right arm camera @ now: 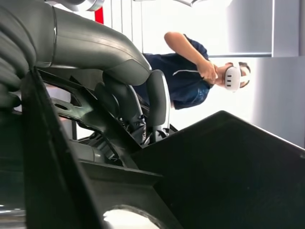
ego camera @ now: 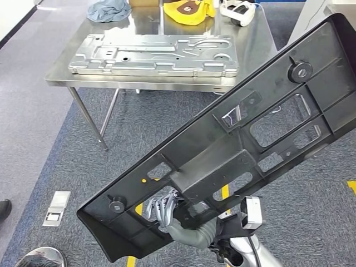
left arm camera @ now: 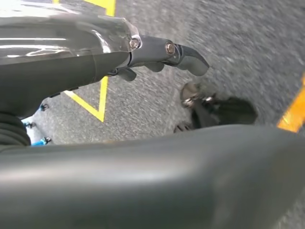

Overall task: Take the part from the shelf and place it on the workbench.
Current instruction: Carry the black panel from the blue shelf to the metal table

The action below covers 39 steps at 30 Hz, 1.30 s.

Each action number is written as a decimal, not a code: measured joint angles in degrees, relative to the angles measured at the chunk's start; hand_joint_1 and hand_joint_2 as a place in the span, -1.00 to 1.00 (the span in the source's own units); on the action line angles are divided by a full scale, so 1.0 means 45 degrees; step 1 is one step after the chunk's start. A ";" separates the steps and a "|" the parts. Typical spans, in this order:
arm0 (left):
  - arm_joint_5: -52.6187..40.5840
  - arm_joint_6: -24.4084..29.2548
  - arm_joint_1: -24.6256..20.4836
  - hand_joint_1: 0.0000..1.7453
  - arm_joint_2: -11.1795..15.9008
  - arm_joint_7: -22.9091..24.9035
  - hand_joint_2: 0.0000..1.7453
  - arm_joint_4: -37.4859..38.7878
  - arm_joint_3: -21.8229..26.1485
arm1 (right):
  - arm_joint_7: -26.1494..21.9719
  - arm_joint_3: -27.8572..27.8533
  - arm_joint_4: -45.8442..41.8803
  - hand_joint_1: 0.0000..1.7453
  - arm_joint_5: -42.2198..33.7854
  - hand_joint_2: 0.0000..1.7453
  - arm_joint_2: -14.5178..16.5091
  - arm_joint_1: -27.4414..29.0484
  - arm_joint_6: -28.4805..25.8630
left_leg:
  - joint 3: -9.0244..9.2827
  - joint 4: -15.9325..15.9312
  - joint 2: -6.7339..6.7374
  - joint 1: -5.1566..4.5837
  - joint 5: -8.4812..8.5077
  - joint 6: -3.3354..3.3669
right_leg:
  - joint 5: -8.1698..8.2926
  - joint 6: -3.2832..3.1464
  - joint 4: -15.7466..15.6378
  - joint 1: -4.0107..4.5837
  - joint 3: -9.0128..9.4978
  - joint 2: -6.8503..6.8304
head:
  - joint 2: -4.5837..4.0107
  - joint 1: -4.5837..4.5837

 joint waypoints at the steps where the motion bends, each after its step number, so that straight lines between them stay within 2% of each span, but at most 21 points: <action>1: -0.0046 -0.0016 -0.0004 -1.00 -0.0001 0.0004 1.00 0.0000 -0.0001 | 0.0004 -0.0012 0.0001 1.00 -0.0004 1.00 -0.0002 0.0028 0.0006 | 0.0239 -0.0615 -0.0010 -0.0048 0.0337 0.0096 | -0.0071 0.0042 -0.0010 0.0008 0.0090 0.0009 | 0.0000 0.0002; 2: -0.0076 -0.0022 -0.0010 -1.00 -0.0002 0.0010 1.00 0.0000 -0.0002 | 0.0011 -0.0022 0.0002 1.00 -0.0016 1.00 -0.0005 0.0051 0.0022 | 0.0391 -0.0997 -0.0019 -0.0099 0.0457 0.0178 | -0.0121 0.0094 -0.0020 0.0007 0.0129 0.0011 | 0.0000 0.0001; 4: -0.0098 -0.0031 -0.0025 -1.00 -0.0005 0.0027 1.00 0.0000 -0.0003 | 0.0083 -0.0027 0.0006 1.00 -0.0098 1.00 -0.0010 0.0071 0.0095 | 0.0479 -0.1239 -0.0027 -0.0164 0.0297 0.0283 | -0.0159 0.0221 -0.0054 -0.0005 0.0100 0.0011 | 0.0000 -0.0004; 7: -0.0114 -0.0061 -0.0037 -1.00 -0.0016 0.0024 1.00 0.0000 -0.0004 | 0.0303 -0.0018 0.0056 1.00 -0.0267 1.00 0.0005 0.0036 0.0243 | 0.0727 -0.1644 -0.0003 -0.0032 0.0171 0.0361 | -0.0432 0.0400 0.0256 0.0018 -0.0009 -0.0020 | 0.0000 0.0006; 10: -0.0124 -0.0057 -0.0052 -1.00 -0.0067 0.0038 1.00 0.0000 -0.0007 | 0.0427 0.0012 0.0255 1.00 -0.0338 1.00 0.0040 0.0026 0.0288 | 0.0941 -0.1759 0.0005 0.0025 0.0080 0.0411 | -0.1263 0.0501 0.2319 0.0008 -0.1138 -0.0026 | 0.0000 0.0025; 11: -0.0127 -0.0046 -0.0047 -1.00 -0.0090 0.0055 1.00 0.0000 -0.0007 | 0.0447 0.0026 0.0331 1.00 -0.0356 1.00 0.0047 0.0049 0.0284 | 0.0998 -0.1759 0.0005 0.0026 0.0025 0.0409 | -0.1364 0.0533 0.2942 -0.0001 -0.1564 -0.0027 | 0.0000 0.0025; 12: -0.0131 -0.0035 -0.0037 -1.00 -0.0106 0.0068 1.00 0.0000 -0.0007 | 0.0449 0.0041 0.0401 1.00 -0.0374 1.00 0.0051 0.0068 0.0279 | 0.1078 -0.1758 0.0004 0.0031 -0.0042 0.0390 | -0.1216 0.0561 0.3184 -0.0007 -0.1813 -0.0029 | 0.0000 0.0025; 13: -0.0136 -0.0022 -0.0024 -1.00 -0.0118 0.0085 1.00 0.0000 -0.0007 | 0.0443 0.0055 0.0459 1.00 -0.0390 1.00 0.0056 0.0080 0.0276 | 0.1185 -0.1757 0.0002 0.0040 -0.0122 0.0356 | -0.0815 0.0583 0.2951 -0.0010 -0.1828 -0.0031 | 0.0000 0.0025; 15: -0.0154 -0.0006 -0.0007 -1.00 -0.0130 0.0113 1.00 0.0000 -0.0007 | 0.0440 0.0068 0.0534 1.00 -0.0413 1.00 0.0064 0.0083 0.0268 | 0.1450 -0.1759 -0.0002 0.0066 -0.0316 0.0250 | 0.0264 0.0578 0.1509 -0.0011 -0.1331 -0.0050 | 0.0000 0.0022; 17: -0.0211 0.0007 -0.0029 -1.00 -0.0131 0.0161 1.00 0.0000 -0.0007 | 0.0440 0.0075 0.0578 1.00 -0.0432 1.00 0.0081 0.0078 0.0265 | 0.1597 -0.1737 -0.0005 0.0047 -0.0468 0.0124 | 0.0699 0.0489 0.0384 0.0031 -0.0854 -0.0059 | 0.0000 0.0024; 19: -0.0274 0.0013 -0.0060 -1.00 -0.0131 0.0212 1.00 0.0000 -0.0007 | 0.0425 0.0078 0.0616 1.00 -0.0464 1.00 0.0102 0.0084 0.0239 | 0.1622 -0.1760 0.0004 0.0017 -0.0521 0.0038 | 0.0555 0.0340 0.0130 0.0078 -0.0730 -0.0031 | 0.0000 0.0028; 22: -0.0331 0.0006 -0.0085 -1.00 -0.0138 0.0260 1.00 0.0000 -0.0010 | 0.0245 0.0045 0.0619 1.00 -0.0401 1.00 0.0189 0.0103 0.0055 | 0.1572 -0.1539 0.0012 0.0027 -0.0730 -0.0099 | 0.0445 0.0129 0.0015 -0.0014 -0.0602 -0.0029 | 0.0000 0.0021; 24: -0.0364 -0.0004 -0.0085 -1.00 -0.0146 0.0270 1.00 0.0000 -0.0012 | 0.0004 -0.0004 0.0605 1.00 -0.0243 1.00 0.0285 0.0117 -0.0108 | 0.0941 -0.0338 0.0009 0.0057 -0.1233 -0.0215 | 0.0362 0.0006 -0.0019 -0.0050 -0.0493 -0.0059 | 0.0000 0.0016; 26: -0.0389 -0.0006 -0.0048 -1.00 -0.0146 0.0270 1.00 0.0000 -0.0012 | -0.0166 -0.0053 0.0596 1.00 -0.0120 1.00 0.0352 0.0164 -0.0194 | -0.0079 0.1300 0.0010 0.0081 -0.1694 -0.0282 | 0.0245 -0.0053 -0.0017 -0.0045 -0.0387 -0.0063 | 0.0000 0.0016; 27: -0.0409 -0.0007 -0.0023 -1.00 -0.0146 0.0270 1.00 0.0000 -0.0012 | -0.0199 -0.0078 0.0591 1.00 -0.0091 1.00 0.0375 0.0198 -0.0211 | -0.0435 0.1733 0.0009 0.0081 -0.1642 -0.0284 | 0.0176 -0.0052 -0.0017 -0.0043 -0.0304 -0.0049 | 0.0000 0.0016; 28: -0.0444 -0.0007 -0.0004 -1.00 -0.0146 0.0270 1.00 0.0000 -0.0012 | -0.0212 -0.0099 0.0573 1.00 -0.0087 1.00 0.0392 0.0229 -0.0211 | -0.0562 0.1687 0.0009 0.0078 -0.1326 -0.0260 | 0.0099 -0.0044 -0.0017 -0.0041 -0.0193 -0.0030 | 0.0000 0.0016; 30: -0.0506 -0.0007 0.0011 -1.00 -0.0144 0.0267 1.00 0.0000 -0.0013 | -0.0219 -0.0149 0.0520 1.00 -0.0119 1.00 0.0427 0.0263 -0.0198 | -0.0228 0.0412 -0.0021 0.0046 -0.0192 -0.0128 | -0.0094 0.0000 -0.0028 -0.0046 0.0095 0.0000 | 0.0000 0.0018; 32: -0.0530 -0.0006 0.0013 -1.00 -0.0142 0.0260 1.00 0.0000 -0.0016 | -0.0225 -0.0205 0.0488 1.00 -0.0171 1.00 0.0459 0.0273 -0.0168 | 0.0168 -0.0754 -0.0114 -0.0045 0.0495 0.0045 | -0.0247 0.0104 -0.0046 -0.0055 0.0254 0.0043 | 0.0000 0.0018; 34: -0.0533 -0.0006 0.0013 -1.00 -0.0141 0.0257 1.00 0.0000 -0.0016 | -0.0226 -0.0255 0.0475 1.00 -0.0199 1.00 0.0481 0.0287 -0.0141 | 0.0267 -0.1068 -0.0164 -0.0138 0.0419 0.0182 | -0.0293 0.0242 -0.0087 -0.0084 0.0226 0.0094 | 0.0000 0.0010; 37: -0.0536 -0.0006 -0.0002 -1.00 -0.0141 0.0251 1.00 0.0000 -0.0014 | -0.0227 -0.0326 0.0411 1.00 -0.0266 1.00 0.0507 0.0292 -0.0106 | 0.0561 -0.1567 -0.0077 -0.0068 0.0188 0.0333 | -0.0430 0.0447 0.0017 -0.0072 0.0195 0.0080 | 0.0000 0.0009; 39: -0.0541 -0.0006 -0.0008 -1.00 -0.0143 0.0239 1.00 0.0000 -0.0015 | -0.0227 -0.0358 0.0402 1.00 -0.0297 1.00 0.0511 0.0295 -0.0078 | 0.0811 -0.1777 0.0004 -0.0002 0.0112 0.0395 | -0.0866 0.0525 0.1021 -0.0061 -0.0304 0.0053 | 0.0000 0.0023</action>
